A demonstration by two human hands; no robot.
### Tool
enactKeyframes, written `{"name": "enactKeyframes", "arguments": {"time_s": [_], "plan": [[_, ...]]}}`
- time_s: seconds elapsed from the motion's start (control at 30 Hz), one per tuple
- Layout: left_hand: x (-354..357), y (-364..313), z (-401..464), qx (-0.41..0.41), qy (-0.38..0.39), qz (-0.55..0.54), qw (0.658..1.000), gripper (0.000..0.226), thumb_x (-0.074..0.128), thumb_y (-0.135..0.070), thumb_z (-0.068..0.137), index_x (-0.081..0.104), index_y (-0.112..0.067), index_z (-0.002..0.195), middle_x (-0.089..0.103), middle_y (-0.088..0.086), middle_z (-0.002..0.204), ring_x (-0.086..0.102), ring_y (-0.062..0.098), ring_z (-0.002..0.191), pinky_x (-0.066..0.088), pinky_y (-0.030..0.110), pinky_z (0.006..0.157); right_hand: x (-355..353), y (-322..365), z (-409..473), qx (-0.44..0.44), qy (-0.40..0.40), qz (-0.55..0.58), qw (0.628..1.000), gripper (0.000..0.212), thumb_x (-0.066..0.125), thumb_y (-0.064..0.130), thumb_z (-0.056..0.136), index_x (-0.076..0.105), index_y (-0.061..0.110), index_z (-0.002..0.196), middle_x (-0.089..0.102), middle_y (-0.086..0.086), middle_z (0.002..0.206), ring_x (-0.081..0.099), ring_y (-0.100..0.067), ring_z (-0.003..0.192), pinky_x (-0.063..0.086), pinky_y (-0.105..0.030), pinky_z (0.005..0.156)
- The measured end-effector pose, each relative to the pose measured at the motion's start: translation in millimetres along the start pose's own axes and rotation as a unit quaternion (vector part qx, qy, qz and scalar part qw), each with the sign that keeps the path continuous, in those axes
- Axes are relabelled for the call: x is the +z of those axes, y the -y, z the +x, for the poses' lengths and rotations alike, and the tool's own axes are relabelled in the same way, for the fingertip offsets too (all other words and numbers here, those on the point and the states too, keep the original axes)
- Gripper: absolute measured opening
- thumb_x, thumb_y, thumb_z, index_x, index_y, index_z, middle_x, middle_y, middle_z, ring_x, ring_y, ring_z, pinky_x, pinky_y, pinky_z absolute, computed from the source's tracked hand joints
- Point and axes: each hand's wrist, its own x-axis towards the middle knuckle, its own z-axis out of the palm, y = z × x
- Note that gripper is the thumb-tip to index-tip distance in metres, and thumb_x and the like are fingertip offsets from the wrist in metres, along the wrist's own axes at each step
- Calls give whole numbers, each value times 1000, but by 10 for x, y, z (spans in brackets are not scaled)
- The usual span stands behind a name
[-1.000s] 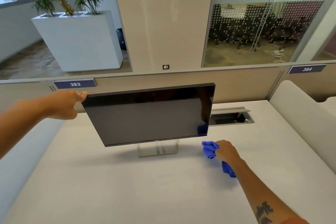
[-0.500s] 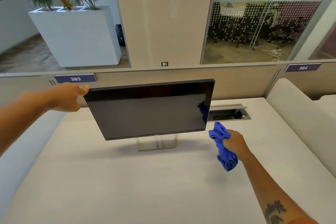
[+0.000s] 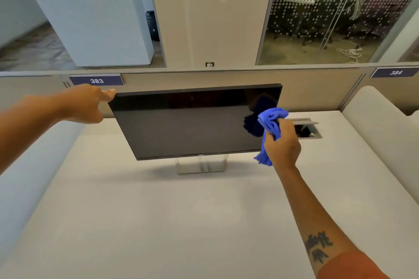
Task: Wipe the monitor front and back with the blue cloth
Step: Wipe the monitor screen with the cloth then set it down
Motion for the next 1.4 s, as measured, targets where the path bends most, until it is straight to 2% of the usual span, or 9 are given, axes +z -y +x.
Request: {"name": "enactKeyframes", "arguments": {"time_s": [0.1, 0.27, 0.43, 0.57, 0.73, 0.83, 0.93, 1.03, 1.4], "plan": [[30, 29, 18, 5, -2, -8, 1000, 86, 58, -8, 79, 29, -25, 158, 51, 8, 150, 52, 33, 129, 46, 43, 104, 178, -106, -291, 18, 63, -49, 997, 20, 69, -1, 93, 64, 10, 110, 64, -2, 93, 58, -19, 74, 48, -28, 62], [62, 69, 57, 22, -18, -7, 1000, 85, 60, -7, 78, 32, -25, 157, 52, 10, 148, 52, 35, 128, 47, 44, 102, 354, -299, -639, 139, 169, -132, 967, 25, 64, 3, 101, 61, 8, 126, 67, -10, 109, 63, -24, 88, 56, -37, 78], [58, 72, 77, 28, -27, -8, 999, 82, 60, -6, 79, 35, -23, 155, 66, 16, 127, 55, 30, 93, 50, 37, 90, 379, -314, -749, 136, 167, -151, 965, 38, 61, -7, 98, 62, 6, 134, 66, -11, 118, 67, -29, 99, 59, -42, 77], [69, 67, 84, 32, -37, -9, 999, 81, 61, -5, 79, 38, -22, 154, 64, 13, 94, 46, 25, 81, 46, 33, 80, 431, -299, -827, 145, 169, -160, 962, 37, 62, 0, 102, 57, 7, 138, 66, -13, 117, 63, -25, 93, 60, -40, 76], [87, 98, 94, 49, -43, 7, 998, 83, 60, -4, 77, 37, -22, 155, 68, 17, 122, 57, 32, 94, 50, 37, 87, 484, -297, -812, 116, 184, -188, 958, 44, 64, 0, 101, 55, 7, 143, 64, -11, 119, 62, -23, 96, 58, -35, 82], [98, 126, 137, 50, -65, 8, 997, 81, 57, 4, 77, 41, -22, 152, 68, 22, 112, 54, 31, 86, 47, 34, 73, 502, -314, -761, 110, 187, -192, 957, 42, 64, 1, 101, 56, 8, 142, 65, -10, 116, 57, -19, 91, 54, -31, 84], [99, 143, 190, 86, -111, 25, 990, 58, 62, 3, 87, 56, -14, 142, 67, 25, 90, 47, 29, 67, 42, 32, 60, 505, -309, -704, 103, 194, -194, 956, 40, 66, 2, 100, 58, 7, 139, 68, -12, 113, 59, -20, 88, 56, -33, 86], [109, 144, 224, 127, -147, 34, 980, 43, 66, 1, 87, 67, -9, 129, 70, 23, 83, 60, 40, 70, 54, 38, 65, 530, -291, -675, 79, 207, -210, 952, 42, 68, 4, 100, 57, 7, 140, 69, -12, 115, 67, -25, 95, 57, -33, 89], [147, 153, 294, 195, -231, 50, 952, 35, 75, 8, 78, 76, -2, 112, 72, 25, 78, 63, 43, 61, 56, 42, 60, 730, -103, -706, 51, 262, -250, 931, 49, 71, 7, 97, 56, 11, 144, 69, -8, 119, 67, -23, 99, 56, -32, 94]]}}
